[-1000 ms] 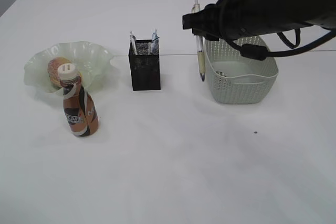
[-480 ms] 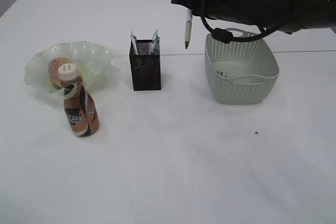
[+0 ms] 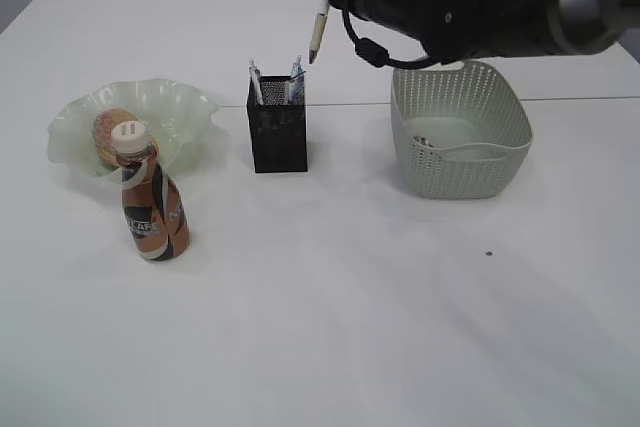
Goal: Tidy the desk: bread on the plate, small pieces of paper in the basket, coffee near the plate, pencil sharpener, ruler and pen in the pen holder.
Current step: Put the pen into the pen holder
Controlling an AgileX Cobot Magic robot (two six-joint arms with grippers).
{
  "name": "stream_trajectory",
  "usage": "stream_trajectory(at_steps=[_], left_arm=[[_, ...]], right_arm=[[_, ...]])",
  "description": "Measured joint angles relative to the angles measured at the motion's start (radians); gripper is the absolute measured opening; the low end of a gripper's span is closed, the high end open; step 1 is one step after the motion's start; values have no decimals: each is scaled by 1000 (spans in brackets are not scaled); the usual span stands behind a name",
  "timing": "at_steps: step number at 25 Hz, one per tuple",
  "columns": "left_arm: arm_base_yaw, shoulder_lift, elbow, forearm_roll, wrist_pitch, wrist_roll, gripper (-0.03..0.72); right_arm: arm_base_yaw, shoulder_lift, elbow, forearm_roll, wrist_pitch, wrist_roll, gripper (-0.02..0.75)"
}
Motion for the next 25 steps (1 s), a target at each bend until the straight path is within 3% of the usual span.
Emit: stream_trajectory(at_steps=[7,25], left_arm=[[0,0,0,0,-2,0,290],[0,0,0,0,-20,0,290]], right_arm=[[0,70,0,-216,-168,223,70],[0,179,-38,-362,-296,240,70]])
